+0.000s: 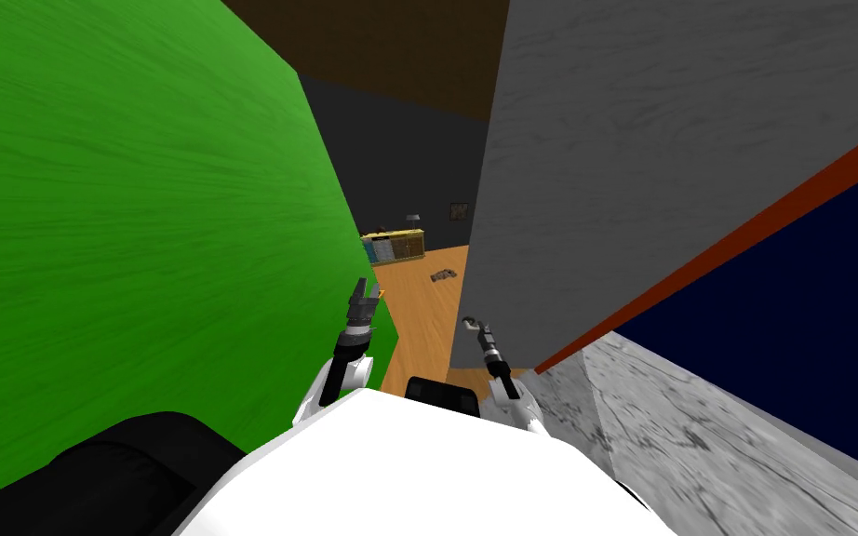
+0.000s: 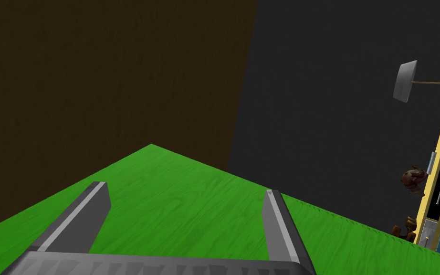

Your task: Push the door open

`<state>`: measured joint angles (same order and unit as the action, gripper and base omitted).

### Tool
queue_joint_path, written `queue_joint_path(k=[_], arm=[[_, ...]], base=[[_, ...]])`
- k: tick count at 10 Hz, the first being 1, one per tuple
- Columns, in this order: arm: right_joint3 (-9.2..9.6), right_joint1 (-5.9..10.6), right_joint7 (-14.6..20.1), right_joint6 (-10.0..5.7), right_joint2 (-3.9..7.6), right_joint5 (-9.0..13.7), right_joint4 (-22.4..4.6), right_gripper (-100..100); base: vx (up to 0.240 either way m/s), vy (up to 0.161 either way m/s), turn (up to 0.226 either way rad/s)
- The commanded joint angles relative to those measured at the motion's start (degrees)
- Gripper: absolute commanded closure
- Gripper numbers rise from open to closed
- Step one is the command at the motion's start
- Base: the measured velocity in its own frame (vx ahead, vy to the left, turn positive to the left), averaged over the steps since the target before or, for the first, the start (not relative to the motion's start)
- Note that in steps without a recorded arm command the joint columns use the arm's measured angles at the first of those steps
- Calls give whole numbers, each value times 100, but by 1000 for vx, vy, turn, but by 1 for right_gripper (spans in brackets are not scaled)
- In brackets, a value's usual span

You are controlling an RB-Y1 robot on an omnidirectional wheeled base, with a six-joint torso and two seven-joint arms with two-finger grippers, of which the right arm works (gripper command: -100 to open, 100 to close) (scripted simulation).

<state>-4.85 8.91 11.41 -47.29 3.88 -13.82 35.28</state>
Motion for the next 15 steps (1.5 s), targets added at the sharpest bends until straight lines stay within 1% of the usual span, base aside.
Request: queue_joint_path(k=[1,2,3,4,9,10,11,15], arm=[[-127,14,-86,48,1,80,85,100],[-127,14,-86,48,1,80,85,100],[-221,19,-163,74,-43,147,79,100],[-251,21,-187,82,-58,168,76,100],[-477,34,-372,144,-216,327,60,100],[-496,30,-363,122,-151,327,3,100],[-586,41,-434,122,-65,382,22,100],[-763,45,-597,134,41,490,47,100]], base=[[139,130,-78],[89,85,-36],[144,78,-43],[152,103,-60],[165,103,-63],[80,32,-36],[156,3,-74],[219,25,-68]])
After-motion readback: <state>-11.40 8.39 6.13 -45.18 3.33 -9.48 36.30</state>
